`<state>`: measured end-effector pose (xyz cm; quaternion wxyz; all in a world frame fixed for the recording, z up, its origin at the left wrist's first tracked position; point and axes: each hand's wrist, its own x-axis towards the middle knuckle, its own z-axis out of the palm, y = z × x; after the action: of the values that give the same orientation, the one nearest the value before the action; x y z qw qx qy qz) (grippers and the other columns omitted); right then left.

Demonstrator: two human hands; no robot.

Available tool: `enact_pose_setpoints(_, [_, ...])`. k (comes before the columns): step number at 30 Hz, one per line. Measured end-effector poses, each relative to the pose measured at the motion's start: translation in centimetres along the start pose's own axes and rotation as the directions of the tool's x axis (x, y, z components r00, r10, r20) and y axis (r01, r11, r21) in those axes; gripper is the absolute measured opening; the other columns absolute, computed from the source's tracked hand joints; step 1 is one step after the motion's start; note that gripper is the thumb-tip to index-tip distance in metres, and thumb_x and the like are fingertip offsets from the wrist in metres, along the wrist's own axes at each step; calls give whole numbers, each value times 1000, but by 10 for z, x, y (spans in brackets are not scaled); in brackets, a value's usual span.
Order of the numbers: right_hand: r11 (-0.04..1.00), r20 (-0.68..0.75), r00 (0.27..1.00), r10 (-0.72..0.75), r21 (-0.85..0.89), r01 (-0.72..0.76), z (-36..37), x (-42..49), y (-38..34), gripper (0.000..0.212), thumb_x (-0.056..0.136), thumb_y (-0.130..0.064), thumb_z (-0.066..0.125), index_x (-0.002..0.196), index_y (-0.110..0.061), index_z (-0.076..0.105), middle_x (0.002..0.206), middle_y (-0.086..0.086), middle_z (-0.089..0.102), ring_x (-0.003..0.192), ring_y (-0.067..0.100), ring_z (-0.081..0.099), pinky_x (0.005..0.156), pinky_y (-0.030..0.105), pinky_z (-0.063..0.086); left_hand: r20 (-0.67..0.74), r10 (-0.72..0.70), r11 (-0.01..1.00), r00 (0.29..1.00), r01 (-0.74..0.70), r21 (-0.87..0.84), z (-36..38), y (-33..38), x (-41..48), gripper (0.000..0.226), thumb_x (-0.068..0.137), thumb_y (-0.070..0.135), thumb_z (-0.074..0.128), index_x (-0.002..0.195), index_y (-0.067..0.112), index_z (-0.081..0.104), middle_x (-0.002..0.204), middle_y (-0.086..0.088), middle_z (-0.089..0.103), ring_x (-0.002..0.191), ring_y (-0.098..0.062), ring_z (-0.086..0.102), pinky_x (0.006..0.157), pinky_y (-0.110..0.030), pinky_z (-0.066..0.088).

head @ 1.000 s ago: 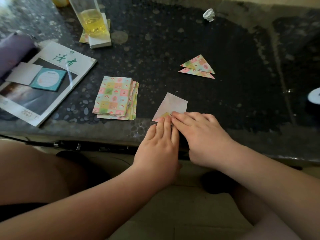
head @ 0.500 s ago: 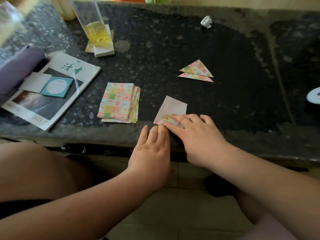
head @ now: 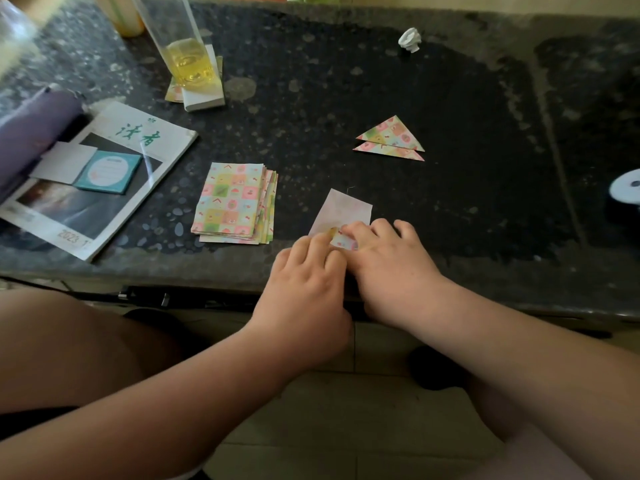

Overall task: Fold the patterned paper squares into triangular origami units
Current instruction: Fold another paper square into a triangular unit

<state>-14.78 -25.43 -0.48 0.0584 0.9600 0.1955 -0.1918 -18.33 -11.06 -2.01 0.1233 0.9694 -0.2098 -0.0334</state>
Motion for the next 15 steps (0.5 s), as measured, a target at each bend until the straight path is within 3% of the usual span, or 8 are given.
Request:
enact_pose_setpoints(3, [1000,7,1000,8,-21,-8,-1,1,-3,74,94,-41,63,157,-30,26,161,5,22,143,31,27,123,56,19,124,40,999,991,-43,23,-3,0,4,54,72,31,52,120,7,58,156,-18,41,145,-34,34,114,-48,31])
enact_pose_setpoints(6, [1000,4,1000,-1,-21,1,0,1,-3,73,93,-43,65,156,-32,30,160,4,24,142,31,28,123,56,19,230,21,997,973,-39,72,-8,-1,10,58,82,34,57,136,12,48,167,-14,19,155,-28,11,123,-42,13])
enact_pose_setpoints(15, [1000,9,1000,7,-16,-7,2,0,-4,80,92,-41,66,158,-32,22,162,4,20,143,31,25,124,57,15,250,4,981,968,-52,185,-14,-5,19,53,81,40,56,129,18,56,160,-9,30,141,-23,29,114,-40,20])
